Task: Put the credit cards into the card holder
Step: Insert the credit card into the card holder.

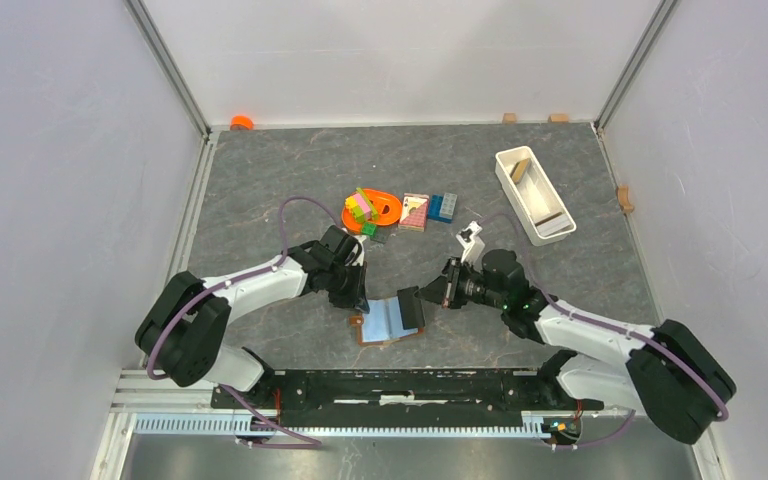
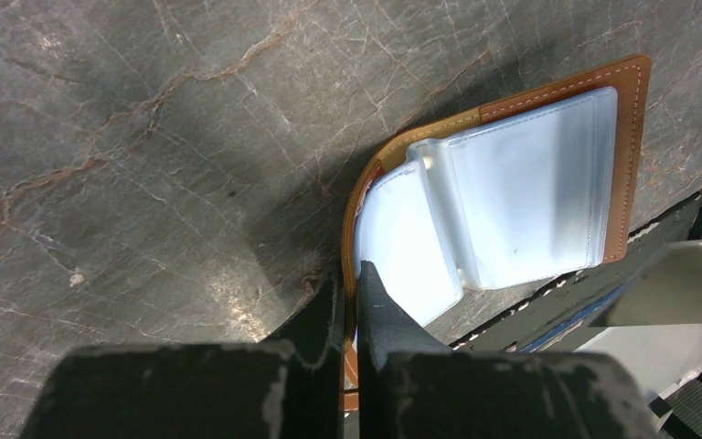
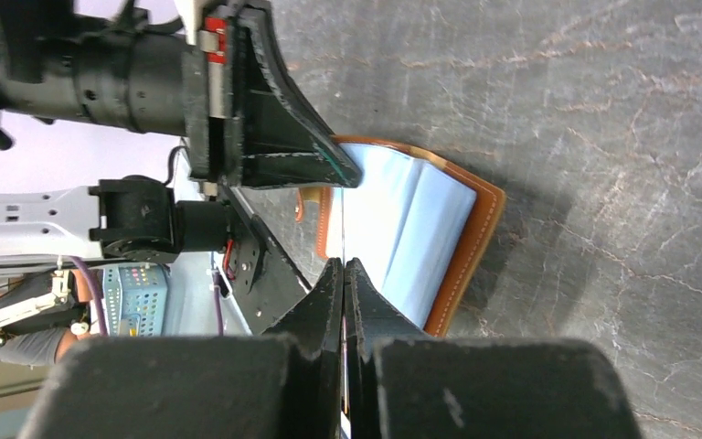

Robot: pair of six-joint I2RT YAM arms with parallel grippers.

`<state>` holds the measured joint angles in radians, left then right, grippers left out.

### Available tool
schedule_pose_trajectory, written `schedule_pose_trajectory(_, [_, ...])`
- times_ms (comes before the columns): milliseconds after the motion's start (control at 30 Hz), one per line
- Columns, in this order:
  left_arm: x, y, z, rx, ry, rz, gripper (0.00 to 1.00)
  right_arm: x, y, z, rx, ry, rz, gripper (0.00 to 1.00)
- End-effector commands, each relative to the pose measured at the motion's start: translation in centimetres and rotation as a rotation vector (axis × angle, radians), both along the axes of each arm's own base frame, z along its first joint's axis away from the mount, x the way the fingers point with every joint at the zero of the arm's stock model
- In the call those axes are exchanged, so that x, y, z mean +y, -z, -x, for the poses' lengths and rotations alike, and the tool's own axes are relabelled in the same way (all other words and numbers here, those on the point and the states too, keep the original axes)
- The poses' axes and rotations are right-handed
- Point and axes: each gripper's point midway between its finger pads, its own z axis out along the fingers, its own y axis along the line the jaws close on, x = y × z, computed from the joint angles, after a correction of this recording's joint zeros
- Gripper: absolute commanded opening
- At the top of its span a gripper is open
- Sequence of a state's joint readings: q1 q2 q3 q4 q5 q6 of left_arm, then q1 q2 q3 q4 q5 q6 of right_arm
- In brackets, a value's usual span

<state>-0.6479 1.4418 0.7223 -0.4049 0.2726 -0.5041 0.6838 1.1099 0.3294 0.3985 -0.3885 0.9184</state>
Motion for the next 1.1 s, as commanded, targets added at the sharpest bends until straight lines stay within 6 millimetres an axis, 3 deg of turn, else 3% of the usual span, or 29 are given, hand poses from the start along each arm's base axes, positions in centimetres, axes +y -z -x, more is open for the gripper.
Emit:
schedule_pose_trajectory(0, [-0.7, -0.2, -0.5, -0.018, -0.032, 0.033, 0.02, 1.1, 0.1, -0.6, -0.01, 0.012, -0.026, 0.0])
schedule_pose_trajectory(533, [-0.7, 0.0, -0.4, -0.013, -0.029, 0.035, 0.02, 3.0, 3.8, -0.1, 0.081, -0.015, 0.005, 0.0])
schedule_pose_trajectory(1067, [-0.8, 0.1, -0.4, -0.009, -0.019, 0.037, 0.02, 4.5, 4.5, -0.2, 0.126, -0.042, -0.034, 0.0])
